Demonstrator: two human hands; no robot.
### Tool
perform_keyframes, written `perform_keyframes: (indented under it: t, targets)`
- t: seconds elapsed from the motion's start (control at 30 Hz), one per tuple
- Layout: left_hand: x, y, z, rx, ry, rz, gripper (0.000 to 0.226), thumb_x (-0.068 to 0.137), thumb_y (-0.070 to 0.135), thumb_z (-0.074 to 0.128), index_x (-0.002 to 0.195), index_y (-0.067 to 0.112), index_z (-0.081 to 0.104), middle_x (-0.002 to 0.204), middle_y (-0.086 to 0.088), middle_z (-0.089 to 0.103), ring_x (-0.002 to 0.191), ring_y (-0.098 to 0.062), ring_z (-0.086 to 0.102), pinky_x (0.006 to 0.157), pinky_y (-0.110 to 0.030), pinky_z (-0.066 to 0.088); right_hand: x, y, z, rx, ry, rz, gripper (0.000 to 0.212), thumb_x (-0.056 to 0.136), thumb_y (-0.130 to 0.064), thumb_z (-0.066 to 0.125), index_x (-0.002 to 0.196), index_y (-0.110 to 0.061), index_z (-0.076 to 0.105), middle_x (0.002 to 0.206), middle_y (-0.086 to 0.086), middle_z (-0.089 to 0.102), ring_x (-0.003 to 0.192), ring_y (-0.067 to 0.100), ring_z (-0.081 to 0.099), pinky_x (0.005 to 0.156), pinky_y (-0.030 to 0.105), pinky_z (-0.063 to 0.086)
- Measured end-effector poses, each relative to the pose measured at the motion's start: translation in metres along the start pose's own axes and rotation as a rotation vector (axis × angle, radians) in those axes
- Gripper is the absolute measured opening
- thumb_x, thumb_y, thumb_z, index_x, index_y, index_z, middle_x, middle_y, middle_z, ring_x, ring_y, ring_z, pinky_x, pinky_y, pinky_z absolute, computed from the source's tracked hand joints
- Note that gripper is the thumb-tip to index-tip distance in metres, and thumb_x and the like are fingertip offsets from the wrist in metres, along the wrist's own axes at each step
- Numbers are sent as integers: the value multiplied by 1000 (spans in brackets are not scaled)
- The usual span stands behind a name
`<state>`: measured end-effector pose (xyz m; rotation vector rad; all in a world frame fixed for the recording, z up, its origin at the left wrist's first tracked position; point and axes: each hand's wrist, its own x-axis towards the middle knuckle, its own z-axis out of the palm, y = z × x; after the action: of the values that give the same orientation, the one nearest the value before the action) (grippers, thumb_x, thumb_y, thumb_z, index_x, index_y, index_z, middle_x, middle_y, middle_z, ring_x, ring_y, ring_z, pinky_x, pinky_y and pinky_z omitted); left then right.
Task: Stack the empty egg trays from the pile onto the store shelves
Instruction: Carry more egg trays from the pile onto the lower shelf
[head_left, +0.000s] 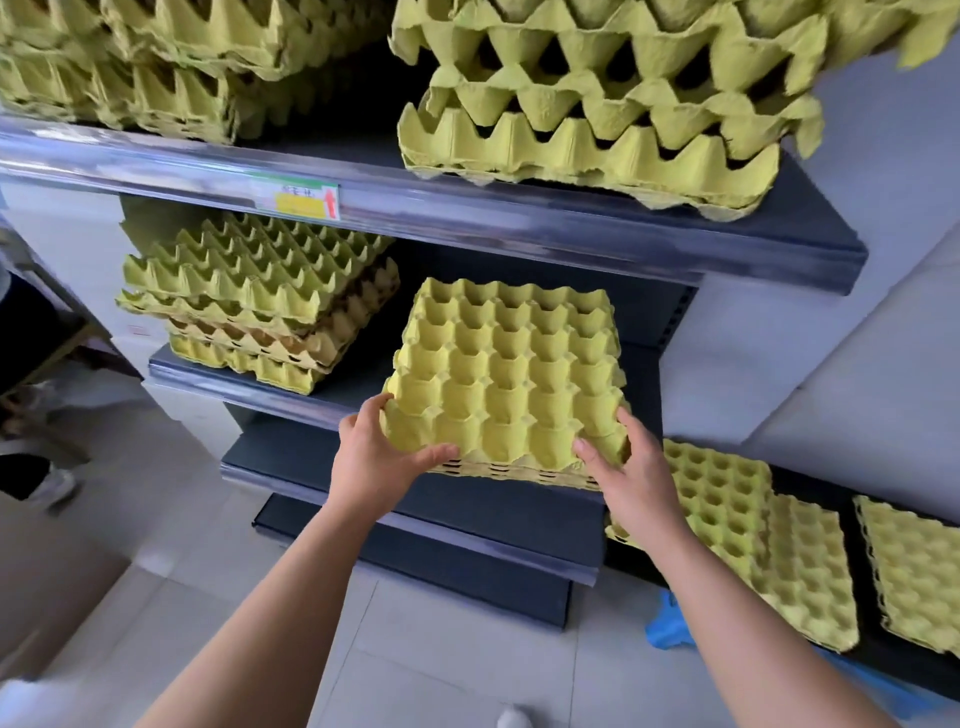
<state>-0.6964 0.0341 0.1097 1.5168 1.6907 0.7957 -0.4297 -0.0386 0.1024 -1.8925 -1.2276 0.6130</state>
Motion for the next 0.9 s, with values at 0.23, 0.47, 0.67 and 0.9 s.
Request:
perform_keyframes:
  t: [0.23, 0.47, 0.67, 0.9]
  targets:
    - [57, 0, 43, 58, -74, -22, 112, 51, 63, 86, 144, 30, 34, 129, 1, 40, 98, -14, 46, 81, -29, 39, 45, 29, 9, -42, -18, 82, 76, 87, -49, 61, 148, -18, 29, 151, 5, 32, 136, 17, 33, 98, 20, 25]
    - [104, -7, 80, 114, -123, -43, 115, 51, 63, 85, 146, 27, 32, 131, -3, 40, 98, -16, 46, 80, -32, 42, 90, 61, 22, -109, -112, 139, 83, 86, -56, 58, 150, -18, 24, 151, 6, 31, 135, 19, 35, 96, 21, 25]
    - [123, -15, 96, 123, -171, -41, 110, 58, 56, 86, 147, 26, 29, 137, -5, 35, 98, -17, 45, 82, -32, 41, 105, 71, 34, -163, -155, 175, 85, 87, -53, 59, 152, -16, 19, 153, 8, 28, 137, 21, 33, 103, 25, 27]
    - [121, 4, 89, 397, -144, 148, 88, 71, 56, 76, 140, 14, 39, 138, -14, 42, 125, -36, 42, 103, -48, 39, 98, 51, 28, -274, -34, 130, 65, 90, -40, 60, 145, -13, 37, 143, 10, 40, 125, 23, 45, 96, 24, 33]
